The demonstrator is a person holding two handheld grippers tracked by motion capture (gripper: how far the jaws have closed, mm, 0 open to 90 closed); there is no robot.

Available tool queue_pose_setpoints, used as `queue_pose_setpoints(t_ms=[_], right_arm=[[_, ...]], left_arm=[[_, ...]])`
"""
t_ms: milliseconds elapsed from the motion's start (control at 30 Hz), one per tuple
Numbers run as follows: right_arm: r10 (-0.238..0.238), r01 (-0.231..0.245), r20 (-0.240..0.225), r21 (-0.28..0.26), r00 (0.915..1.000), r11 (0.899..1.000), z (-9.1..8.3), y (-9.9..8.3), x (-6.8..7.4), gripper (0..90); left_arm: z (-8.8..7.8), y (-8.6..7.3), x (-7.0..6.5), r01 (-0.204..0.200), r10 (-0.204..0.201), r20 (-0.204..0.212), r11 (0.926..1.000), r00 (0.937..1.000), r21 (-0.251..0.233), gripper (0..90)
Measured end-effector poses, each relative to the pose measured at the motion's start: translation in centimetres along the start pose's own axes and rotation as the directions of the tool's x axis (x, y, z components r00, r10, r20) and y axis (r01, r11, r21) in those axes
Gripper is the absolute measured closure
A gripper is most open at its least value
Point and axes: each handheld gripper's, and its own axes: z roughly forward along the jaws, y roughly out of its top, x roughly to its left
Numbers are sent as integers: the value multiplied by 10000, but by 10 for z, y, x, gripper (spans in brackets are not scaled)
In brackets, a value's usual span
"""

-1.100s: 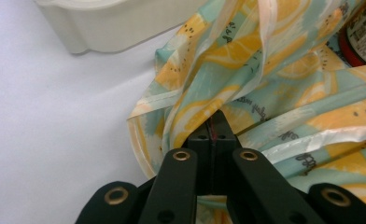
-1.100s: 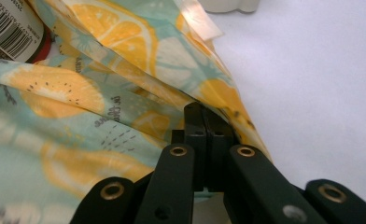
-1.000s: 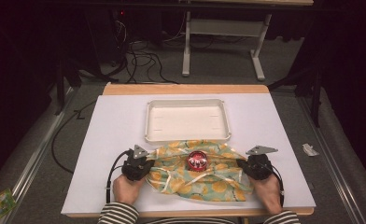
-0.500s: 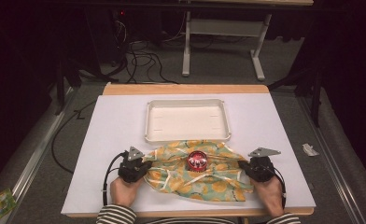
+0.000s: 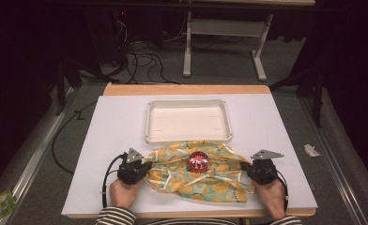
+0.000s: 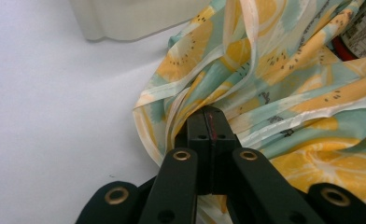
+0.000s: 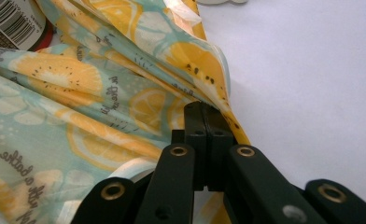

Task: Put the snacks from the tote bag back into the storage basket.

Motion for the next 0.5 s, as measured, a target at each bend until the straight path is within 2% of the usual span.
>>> queue_pose_setpoints(t_ms=[100,200,333,500], right_arm=[[-17,17,-1,-12,10000,10000,-2,-2,-1,900],[-61,60,71,10,10000,10000,-3,-3,0,900],[-21,21,95,-7,10000,10000,-4,-4,1,900],[2,0,182,-80,9998,10000,-7,-7,2,900]], left_arm=[[-1,-1,-1,-83,83,-13,10000,10000,15,900],[-1,-1,0,-9,9,30,10000,10000,1,900],[-1,-4,1,148,-144,178,9996,9997,-248,900],[-1,-4,1,64,-54,323,9995,9995,-295,900]])
